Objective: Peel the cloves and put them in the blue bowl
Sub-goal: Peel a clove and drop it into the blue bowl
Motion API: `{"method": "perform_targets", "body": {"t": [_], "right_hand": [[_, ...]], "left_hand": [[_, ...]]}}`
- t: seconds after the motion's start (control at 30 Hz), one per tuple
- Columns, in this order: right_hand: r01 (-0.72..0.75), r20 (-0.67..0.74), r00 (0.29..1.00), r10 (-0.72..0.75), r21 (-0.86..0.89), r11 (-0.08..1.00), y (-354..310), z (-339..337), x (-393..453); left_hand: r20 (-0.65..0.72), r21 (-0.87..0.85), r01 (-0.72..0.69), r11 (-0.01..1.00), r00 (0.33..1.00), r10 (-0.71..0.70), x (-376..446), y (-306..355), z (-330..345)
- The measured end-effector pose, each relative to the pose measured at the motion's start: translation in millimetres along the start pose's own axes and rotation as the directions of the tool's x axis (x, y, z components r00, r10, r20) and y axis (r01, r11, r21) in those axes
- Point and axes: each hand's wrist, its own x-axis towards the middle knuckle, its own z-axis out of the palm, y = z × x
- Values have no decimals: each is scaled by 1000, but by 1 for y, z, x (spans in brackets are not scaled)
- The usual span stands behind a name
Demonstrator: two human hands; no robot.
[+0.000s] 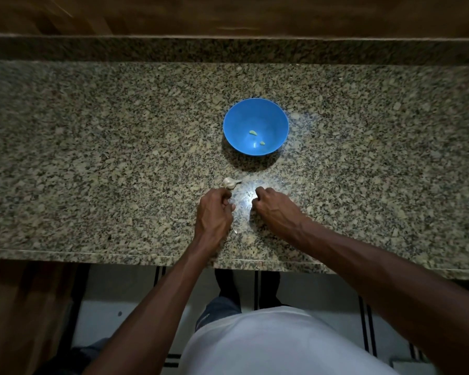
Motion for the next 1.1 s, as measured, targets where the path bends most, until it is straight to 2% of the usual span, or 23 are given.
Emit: {"method": "perform_targets", "body": {"t": [0.3, 0.47, 0.57, 0.6, 0.63, 0.67, 0.73, 0.8, 0.87, 0.93, 1.1], "right_hand": [[-56, 8, 998, 56, -19, 998, -3, 6, 0], [-60, 50, 997, 61, -31, 998, -13, -10, -2], [-101, 25, 995, 100, 59, 993, -13, -13, -5], [-163, -2, 986, 165, 133, 978, -12, -11, -3], [-249, -21, 964, 265, 276, 928, -10, -9, -1], [-334, 24, 930, 367, 474, 815, -8, -6, 1], [-399, 183, 872, 454, 802, 444, -4, -3, 2], [-392, 309, 833, 460, 915, 95, -3, -2, -1], [-346, 367, 827, 426, 929, -130, -2, -2, -4], [-315, 369, 829, 420, 929, -194, 0, -4, -5], [-337, 303, 819, 487, 941, -20, 4, -8, 0]], "left_hand": [[35, 22, 11, 1000, 999, -11, -2, 11, 4], [61, -36, -10, 999, 998, 12, -4, 14, 9], [79, -63, -17, 998, 997, 22, -3, 14, 10], [80, -84, -9, 996, 997, 16, -2, 14, 11], [83, -119, 1, 993, 997, 9, -1, 14, 12], [87, -160, 10, 987, 996, 4, -1, 14, 12], [100, -226, 9, 974, 995, 14, -1, 14, 10], [124, -297, 4, 955, 992, 34, -1, 15, 7], [106, -340, -6, 940, 993, 45, -1, 17, 4], [69, -342, -32, 939, 996, 59, 0, 20, 0], [2, -229, -205, 952, 977, 211, 5, 26, -8]]}}
